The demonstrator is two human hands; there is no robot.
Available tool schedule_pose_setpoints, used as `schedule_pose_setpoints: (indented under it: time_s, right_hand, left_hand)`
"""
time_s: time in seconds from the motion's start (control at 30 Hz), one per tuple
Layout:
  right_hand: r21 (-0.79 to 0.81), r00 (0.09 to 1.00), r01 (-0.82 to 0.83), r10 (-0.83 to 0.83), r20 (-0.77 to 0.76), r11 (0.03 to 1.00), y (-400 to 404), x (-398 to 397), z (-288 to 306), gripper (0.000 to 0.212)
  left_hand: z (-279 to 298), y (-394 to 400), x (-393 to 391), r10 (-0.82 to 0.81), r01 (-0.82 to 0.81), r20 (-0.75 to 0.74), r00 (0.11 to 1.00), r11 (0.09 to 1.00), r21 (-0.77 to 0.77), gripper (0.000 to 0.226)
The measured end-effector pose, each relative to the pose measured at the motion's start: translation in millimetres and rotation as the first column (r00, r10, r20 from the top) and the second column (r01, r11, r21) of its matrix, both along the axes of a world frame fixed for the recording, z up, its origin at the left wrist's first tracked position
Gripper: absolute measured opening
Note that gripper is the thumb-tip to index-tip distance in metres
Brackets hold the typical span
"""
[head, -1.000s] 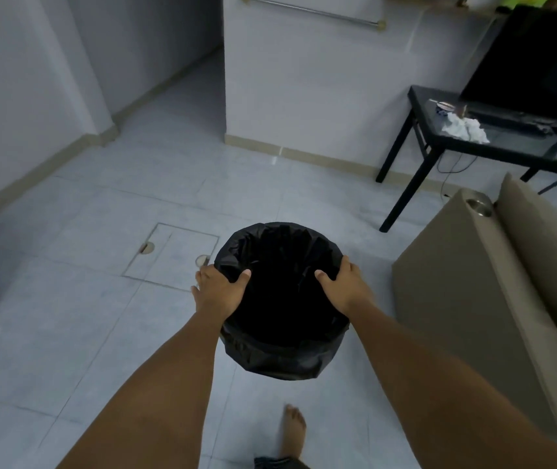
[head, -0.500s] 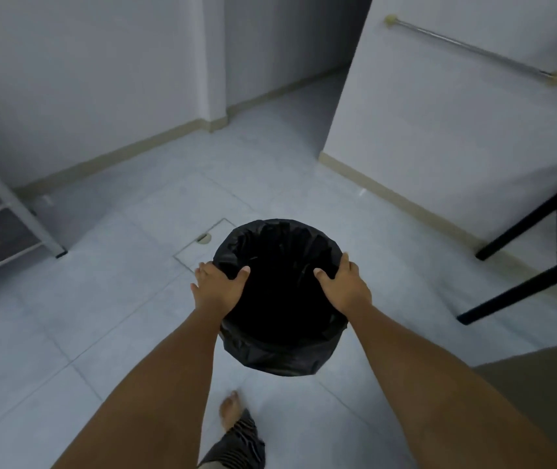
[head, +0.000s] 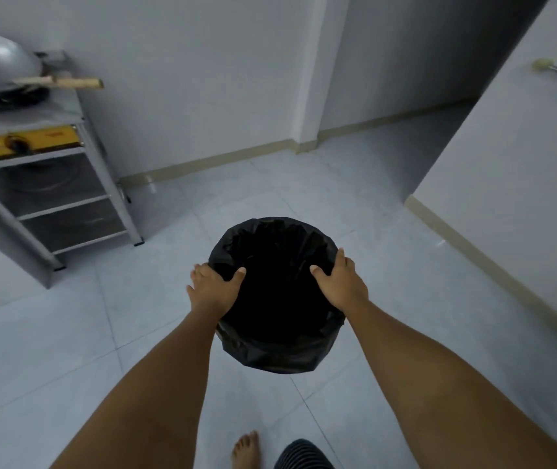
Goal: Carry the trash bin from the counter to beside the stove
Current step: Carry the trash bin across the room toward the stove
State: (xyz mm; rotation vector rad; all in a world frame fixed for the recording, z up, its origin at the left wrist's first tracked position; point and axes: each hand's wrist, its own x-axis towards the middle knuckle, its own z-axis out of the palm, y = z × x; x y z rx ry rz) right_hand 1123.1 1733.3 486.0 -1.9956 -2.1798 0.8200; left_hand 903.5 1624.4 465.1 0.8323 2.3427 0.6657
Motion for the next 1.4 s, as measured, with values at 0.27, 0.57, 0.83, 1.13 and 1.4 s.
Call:
schedule_pose_setpoints:
  time_s: [0.27, 0.57, 0.83, 1.13, 1.4]
  right_hand:
    - [-0.021, 0.987, -0.159, 0.159, 0.005, 0.987, 79.7, -63.4, -3.0, 0.089]
    - [-0.042, 0.949, -0.315, 0.316, 0.010, 0.948, 187.7, -123.8, -7.8, 0.089]
    - [-0.025, 0.907, -0.422, 0.422, 0.008, 0.906, 264.3, -178.9, -3.7, 0.088]
    - [-0.040, 0.871, -0.490, 0.491, -0.005, 0.871, 332.4, -268.9, -17.6, 0.088]
    - [-0.080, 0.881, -0.470, 0.472, 0.010, 0.879, 387.5, -365.8, -37.9, 0.088]
  left_hand:
    - [-1.3, 45.4, -45.7, 0.148, -0.148, -0.011, 0.989, 0.989, -0.019, 0.098]
    - [-2.9, 124.2, -83.3, 0.310, -0.310, 0.007, 0.951, 0.951, -0.005, 0.096]
    - [-5.1, 179.5, -120.5, 0.393, -0.393, 0.010, 0.919, 0.919, 0.011, 0.094]
    - [-21.0, 235.1, -195.0, 0.459, -0.460, 0.021, 0.888, 0.888, -0.001, 0.093]
    - [-35.2, 295.4, -297.6, 0.458, -0.458, 0.063, 0.887, 0.889, -0.012, 0.093]
